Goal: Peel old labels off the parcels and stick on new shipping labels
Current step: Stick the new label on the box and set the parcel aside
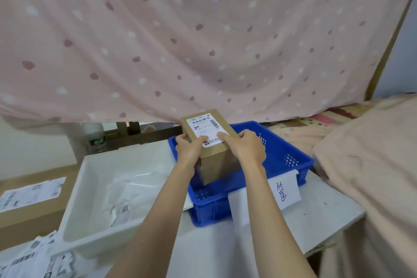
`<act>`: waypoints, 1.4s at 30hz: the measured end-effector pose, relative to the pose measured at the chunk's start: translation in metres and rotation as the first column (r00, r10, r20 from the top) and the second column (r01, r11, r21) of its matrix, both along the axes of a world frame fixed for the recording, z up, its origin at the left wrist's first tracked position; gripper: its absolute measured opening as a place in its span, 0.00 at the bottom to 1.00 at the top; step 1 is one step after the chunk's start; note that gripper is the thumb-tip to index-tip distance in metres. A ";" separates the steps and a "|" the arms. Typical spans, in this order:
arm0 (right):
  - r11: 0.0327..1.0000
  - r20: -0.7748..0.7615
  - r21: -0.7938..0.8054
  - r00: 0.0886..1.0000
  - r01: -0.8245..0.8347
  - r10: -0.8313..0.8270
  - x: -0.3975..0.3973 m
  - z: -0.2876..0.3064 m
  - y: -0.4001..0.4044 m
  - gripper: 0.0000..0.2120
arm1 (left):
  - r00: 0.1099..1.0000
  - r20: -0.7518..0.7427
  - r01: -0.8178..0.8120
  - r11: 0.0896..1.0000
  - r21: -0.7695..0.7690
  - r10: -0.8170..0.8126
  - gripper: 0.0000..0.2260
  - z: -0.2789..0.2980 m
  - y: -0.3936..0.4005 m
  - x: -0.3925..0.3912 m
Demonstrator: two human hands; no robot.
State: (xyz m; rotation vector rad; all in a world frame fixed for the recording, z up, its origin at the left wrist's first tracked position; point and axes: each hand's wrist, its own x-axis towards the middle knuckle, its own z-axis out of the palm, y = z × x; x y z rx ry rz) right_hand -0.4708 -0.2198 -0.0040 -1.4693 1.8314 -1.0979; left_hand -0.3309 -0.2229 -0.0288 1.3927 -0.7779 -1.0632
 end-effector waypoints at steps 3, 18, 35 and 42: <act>0.998 -0.035 0.065 0.999 -0.017 0.020 0.010 -0.013 -0.020 0.26 | 1.000 0.007 -0.015 0.996 0.084 0.014 0.33 -0.009 -0.015 0.004; 0.973 -0.004 0.231 1.000 -0.017 0.018 0.032 -0.053 -0.065 0.29 | 0.711 0.699 -0.098 0.976 0.196 -0.070 0.30 -0.028 -0.040 0.006; 0.968 -0.003 0.251 1.000 -0.014 0.015 0.042 -0.068 -0.064 0.32 | 0.883 0.466 -0.224 0.927 0.301 0.062 0.33 -0.031 -0.048 -0.012; 0.970 -0.055 0.244 0.998 0.004 0.010 0.041 -0.069 -0.063 0.24 | 0.725 0.638 -0.237 0.964 -0.122 0.259 0.29 -0.028 -0.041 -0.025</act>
